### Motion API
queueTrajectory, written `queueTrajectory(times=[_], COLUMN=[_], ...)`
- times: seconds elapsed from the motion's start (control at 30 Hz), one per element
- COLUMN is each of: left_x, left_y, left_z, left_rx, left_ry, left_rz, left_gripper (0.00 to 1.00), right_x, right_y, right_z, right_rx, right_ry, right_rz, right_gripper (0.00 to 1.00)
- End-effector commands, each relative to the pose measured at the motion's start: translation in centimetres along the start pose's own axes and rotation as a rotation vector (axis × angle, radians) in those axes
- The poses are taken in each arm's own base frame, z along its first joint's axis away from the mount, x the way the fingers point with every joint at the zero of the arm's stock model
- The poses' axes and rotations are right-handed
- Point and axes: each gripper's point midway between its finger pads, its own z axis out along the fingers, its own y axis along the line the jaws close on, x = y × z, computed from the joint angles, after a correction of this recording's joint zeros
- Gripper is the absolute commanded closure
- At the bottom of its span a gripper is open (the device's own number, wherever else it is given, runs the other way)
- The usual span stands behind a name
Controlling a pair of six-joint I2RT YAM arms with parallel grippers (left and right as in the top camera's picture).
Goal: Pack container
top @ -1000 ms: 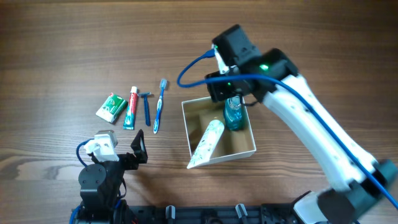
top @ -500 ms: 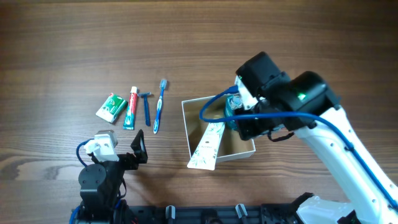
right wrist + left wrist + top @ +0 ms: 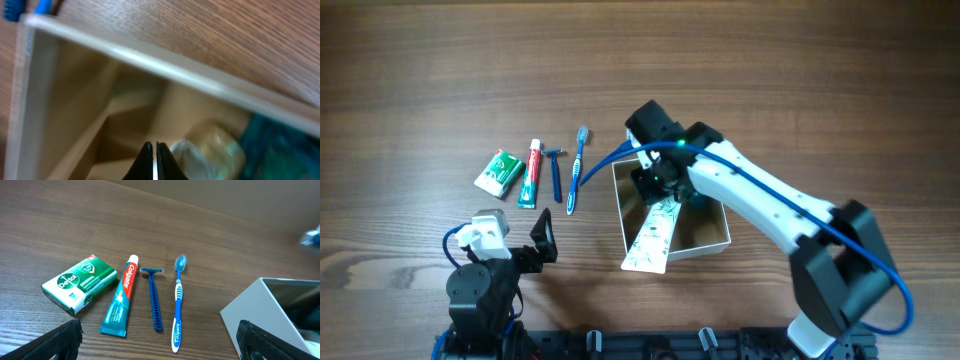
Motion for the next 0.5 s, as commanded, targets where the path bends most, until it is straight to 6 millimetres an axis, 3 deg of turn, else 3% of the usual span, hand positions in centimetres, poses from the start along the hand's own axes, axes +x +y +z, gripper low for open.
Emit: queueTrajectory(times=[0.0, 0.47], left_x=[0.3, 0.3], left_y=[-0.2, -0.2], left_z=[0.1, 0.1], left_rx=[0.016, 0.016], left_ry=[0.005, 0.006], left_rz=[0.006, 0.006], left_gripper=[0.0, 0.0], right_x=[-0.9, -6.7], right_y=[-0.9, -4.2], right_z=[1.1, 0.0], right_rx=[0.05, 0.102], right_ry=[-0.028, -0.256], right_rz=[-0.038, 0.028], right_gripper=[0.96, 0.96])
